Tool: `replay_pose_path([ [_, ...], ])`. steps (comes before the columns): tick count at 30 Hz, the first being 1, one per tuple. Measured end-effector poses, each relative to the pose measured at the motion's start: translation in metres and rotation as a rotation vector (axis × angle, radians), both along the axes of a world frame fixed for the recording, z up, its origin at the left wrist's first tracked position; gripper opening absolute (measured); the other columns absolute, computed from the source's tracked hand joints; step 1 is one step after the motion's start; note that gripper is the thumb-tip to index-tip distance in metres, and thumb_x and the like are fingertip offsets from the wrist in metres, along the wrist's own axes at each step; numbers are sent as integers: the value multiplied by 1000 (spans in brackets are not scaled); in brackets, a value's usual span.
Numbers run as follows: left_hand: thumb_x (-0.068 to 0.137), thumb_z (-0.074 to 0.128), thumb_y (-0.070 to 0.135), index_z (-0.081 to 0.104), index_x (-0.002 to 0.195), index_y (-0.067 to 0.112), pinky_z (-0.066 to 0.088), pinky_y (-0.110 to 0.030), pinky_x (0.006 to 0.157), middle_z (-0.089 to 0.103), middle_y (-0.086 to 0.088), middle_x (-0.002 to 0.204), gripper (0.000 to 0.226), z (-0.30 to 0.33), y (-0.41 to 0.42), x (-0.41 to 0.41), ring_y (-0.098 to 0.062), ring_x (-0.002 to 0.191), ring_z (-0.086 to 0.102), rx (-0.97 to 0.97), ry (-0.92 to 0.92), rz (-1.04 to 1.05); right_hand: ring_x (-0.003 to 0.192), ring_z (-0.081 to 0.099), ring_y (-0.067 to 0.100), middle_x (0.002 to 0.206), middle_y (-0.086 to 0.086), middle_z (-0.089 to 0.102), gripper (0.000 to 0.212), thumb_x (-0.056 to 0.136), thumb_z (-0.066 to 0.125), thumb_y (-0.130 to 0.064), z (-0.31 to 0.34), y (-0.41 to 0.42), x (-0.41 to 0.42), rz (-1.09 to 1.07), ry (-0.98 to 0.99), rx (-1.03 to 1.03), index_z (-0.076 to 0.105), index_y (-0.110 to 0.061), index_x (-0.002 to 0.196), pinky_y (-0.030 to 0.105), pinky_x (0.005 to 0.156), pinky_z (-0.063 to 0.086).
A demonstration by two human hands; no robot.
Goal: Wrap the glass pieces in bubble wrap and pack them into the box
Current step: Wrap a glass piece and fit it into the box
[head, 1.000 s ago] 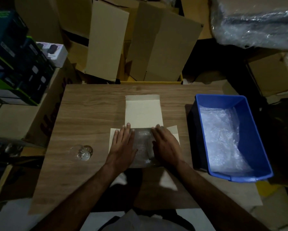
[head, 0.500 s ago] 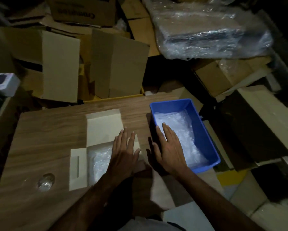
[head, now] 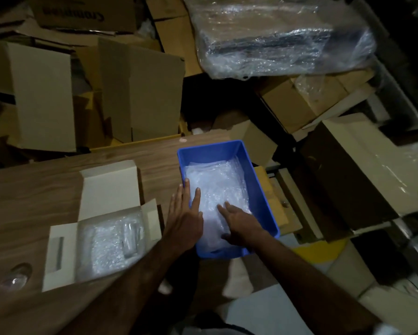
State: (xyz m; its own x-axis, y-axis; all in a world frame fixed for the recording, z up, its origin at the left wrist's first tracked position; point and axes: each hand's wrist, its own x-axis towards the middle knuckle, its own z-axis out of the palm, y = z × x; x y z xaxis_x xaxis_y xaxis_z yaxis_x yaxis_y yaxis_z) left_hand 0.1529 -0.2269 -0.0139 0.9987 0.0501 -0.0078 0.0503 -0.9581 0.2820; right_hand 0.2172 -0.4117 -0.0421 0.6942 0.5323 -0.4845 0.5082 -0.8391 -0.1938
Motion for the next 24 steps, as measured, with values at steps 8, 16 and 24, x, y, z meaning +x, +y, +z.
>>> replay_pose_path([
  [8, 97, 51, 12, 10, 162, 13, 0, -47, 127, -18, -19, 166, 77, -11, 3, 2, -33, 155, -17, -60, 56, -16, 144, 36, 28, 166, 10, 23, 42, 105, 41, -31, -30, 9, 16, 120, -141, 0, 46, -25, 146, 43, 102, 45],
  [16, 99, 48, 12, 1, 163, 17, -2, -46, 128, -27, -14, 164, 79, -10, 0, 5, -29, 154, -23, -59, 95, 16, 128, 52, 26, 155, 6, 45, 35, 105, 37, -24, -31, 4, 23, 147, -165, 59, 63, -20, 127, 43, 98, 48],
  [24, 101, 46, 17, -5, 162, 22, -12, -40, 125, -30, -10, 164, 79, -9, 2, 3, -26, 153, -26, -72, 114, 25, 122, 52, 29, 141, 8, 49, 34, 97, 53, -30, -30, -7, 23, 117, -192, -3, 59, -18, 128, 40, 89, 51],
])
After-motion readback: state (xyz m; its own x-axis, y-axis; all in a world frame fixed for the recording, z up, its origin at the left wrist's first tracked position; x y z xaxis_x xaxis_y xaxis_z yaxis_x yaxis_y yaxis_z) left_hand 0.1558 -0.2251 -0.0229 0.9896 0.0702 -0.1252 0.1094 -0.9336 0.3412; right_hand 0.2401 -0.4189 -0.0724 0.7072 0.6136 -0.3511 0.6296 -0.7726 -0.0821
